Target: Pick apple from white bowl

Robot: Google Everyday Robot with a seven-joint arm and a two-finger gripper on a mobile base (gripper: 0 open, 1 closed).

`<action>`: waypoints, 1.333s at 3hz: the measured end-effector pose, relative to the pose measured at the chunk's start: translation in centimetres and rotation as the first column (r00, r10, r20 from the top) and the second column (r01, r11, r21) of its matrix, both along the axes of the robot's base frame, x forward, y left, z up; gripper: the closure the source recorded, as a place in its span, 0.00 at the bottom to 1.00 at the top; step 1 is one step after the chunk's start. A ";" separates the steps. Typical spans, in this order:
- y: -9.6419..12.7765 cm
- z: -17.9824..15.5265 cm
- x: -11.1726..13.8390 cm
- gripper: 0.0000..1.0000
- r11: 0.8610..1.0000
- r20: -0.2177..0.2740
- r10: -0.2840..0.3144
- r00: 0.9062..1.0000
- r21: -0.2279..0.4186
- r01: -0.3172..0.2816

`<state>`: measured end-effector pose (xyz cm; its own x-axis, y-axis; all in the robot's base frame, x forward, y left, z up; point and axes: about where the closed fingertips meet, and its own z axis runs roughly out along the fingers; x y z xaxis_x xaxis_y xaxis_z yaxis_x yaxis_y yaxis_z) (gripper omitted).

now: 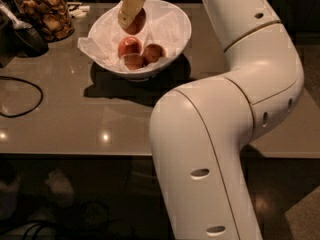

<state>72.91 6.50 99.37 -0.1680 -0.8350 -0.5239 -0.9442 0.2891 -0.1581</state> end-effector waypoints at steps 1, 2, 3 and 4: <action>0.2 1.1 -0.6 1.00 1.000 0.016 0.005 1.000 -0.009 -0.005; 0.7 2.9 -2.3 1.00 0.998 0.027 0.056 0.998 0.001 -0.056; 1.1 4.6 -3.9 1.00 0.995 0.041 0.102 0.994 0.017 -0.103; 1.1 5.8 -5.3 1.00 0.991 0.044 0.126 0.991 0.033 -0.128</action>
Offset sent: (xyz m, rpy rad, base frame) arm -0.0578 0.0003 0.0541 -0.0158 -0.0045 0.1320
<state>67.57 7.57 105.13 -0.0395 -0.8289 -0.5580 -0.9664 0.1735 -0.1895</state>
